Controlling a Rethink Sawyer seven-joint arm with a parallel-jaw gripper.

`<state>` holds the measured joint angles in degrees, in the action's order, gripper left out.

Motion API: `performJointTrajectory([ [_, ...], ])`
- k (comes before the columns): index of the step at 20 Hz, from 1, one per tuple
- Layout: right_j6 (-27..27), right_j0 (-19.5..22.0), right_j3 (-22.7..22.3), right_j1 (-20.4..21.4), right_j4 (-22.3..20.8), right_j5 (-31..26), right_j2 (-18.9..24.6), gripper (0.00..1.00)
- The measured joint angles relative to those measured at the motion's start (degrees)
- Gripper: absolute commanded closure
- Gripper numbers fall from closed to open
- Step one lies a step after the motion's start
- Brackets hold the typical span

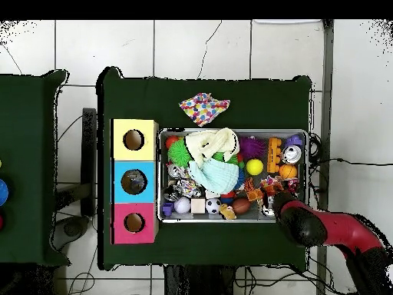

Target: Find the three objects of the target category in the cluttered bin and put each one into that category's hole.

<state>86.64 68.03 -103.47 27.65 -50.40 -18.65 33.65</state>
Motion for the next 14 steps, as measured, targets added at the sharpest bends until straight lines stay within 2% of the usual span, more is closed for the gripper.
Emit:
performJointTrajectory([
  [8,0.0,0.2,0.0,-0.2,-0.1,0.0,0.6,1.0],
  [11,0.0,-2.3,0.0,1.2,-0.2,-0.1,-0.6,1.0],
  [14,0.0,-8.1,-0.3,4.4,-0.2,0.0,-2.9,1.0],
])
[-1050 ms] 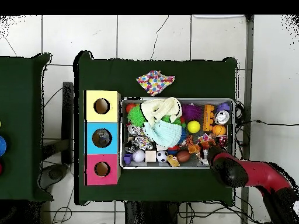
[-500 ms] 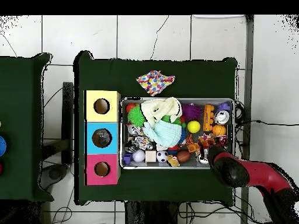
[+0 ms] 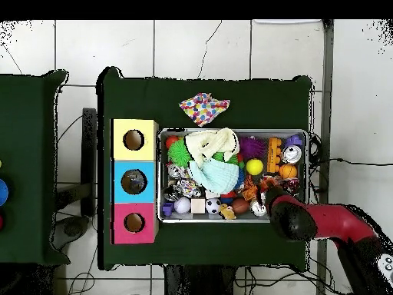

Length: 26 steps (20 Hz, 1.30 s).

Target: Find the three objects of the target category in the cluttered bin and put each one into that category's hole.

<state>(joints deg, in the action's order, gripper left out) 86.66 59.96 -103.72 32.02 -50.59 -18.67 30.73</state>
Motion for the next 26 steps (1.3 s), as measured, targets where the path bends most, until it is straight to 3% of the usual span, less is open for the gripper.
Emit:
performJointTrajectory([
  [1,0.0,-4.0,-0.2,2.2,0.1,0.0,-1.2,1.0],
  [3,0.0,-6.7,-0.5,3.7,0.4,0.0,-1.9,1.0],
  [4,0.0,-11.2,-1.1,6.2,1.4,0.0,-2.8,1.0],
  [9,0.0,-18.8,-2.2,10.2,4.3,0.0,-4.7,1.0],
  [18,0.9,-27.7,-4.6,14.0,9.4,0.0,-9.1,1.0],
  [22,1.0,-31.4,-5.5,13.5,10.9,1.7,-12.5,1.0],
  [26,1.0,-32.4,-6.1,12.9,11.0,4.0,-14.1,1.0],
])
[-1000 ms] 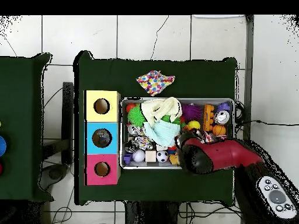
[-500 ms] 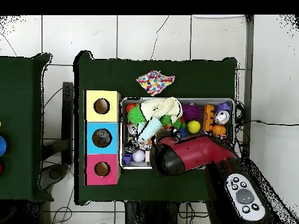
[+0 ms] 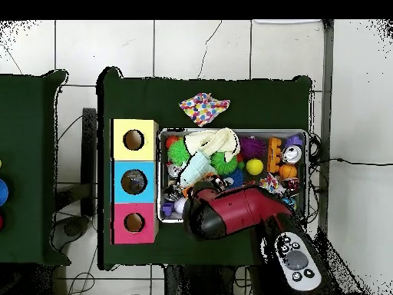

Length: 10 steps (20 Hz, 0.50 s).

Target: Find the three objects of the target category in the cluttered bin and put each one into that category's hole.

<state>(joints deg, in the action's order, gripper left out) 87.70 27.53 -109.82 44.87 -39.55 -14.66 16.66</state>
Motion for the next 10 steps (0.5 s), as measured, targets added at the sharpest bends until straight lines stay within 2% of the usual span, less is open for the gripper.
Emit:
performJointTrajectory([
  [5,0.0,1.1,-1.2,-1.2,0.7,4.2,-1.0,1.0],
  [6,0.0,2.0,-1.7,-1.6,1.2,5.2,-0.9,0.0],
  [10,0.0,2.9,-2.1,-1.9,1.9,5.6,-1.1,0.0],
])
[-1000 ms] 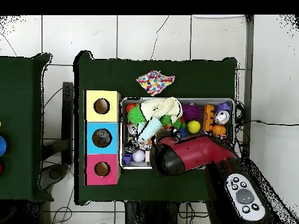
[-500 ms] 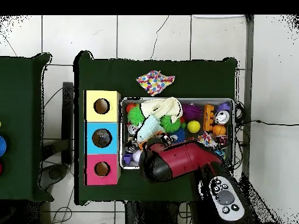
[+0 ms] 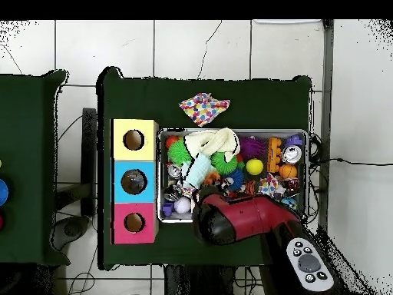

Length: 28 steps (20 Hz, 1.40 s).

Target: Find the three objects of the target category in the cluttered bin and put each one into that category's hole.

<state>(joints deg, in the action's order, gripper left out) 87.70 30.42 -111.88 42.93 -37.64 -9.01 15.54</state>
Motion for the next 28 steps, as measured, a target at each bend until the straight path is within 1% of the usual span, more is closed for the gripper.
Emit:
performJointTrajectory([
  [10,0.0,0.2,-0.1,-0.2,2.6,0.0,-0.4,0.0],
  [16,0.0,0.9,-0.4,0.3,2.9,0.0,-0.4,0.0],
  [20,0.0,4.8,-1.0,2.2,3.0,-0.3,-0.2,0.0],
  [25,0.0,11.5,-1.0,4.4,3.4,-2.8,1.5,0.0],
  [26,0.0,14.8,-1.0,5.2,3.5,-4.4,2.5,0.0],
  [28,0.0,17.2,-1.0,5.6,3.5,-5.8,3.3,0.0],
])
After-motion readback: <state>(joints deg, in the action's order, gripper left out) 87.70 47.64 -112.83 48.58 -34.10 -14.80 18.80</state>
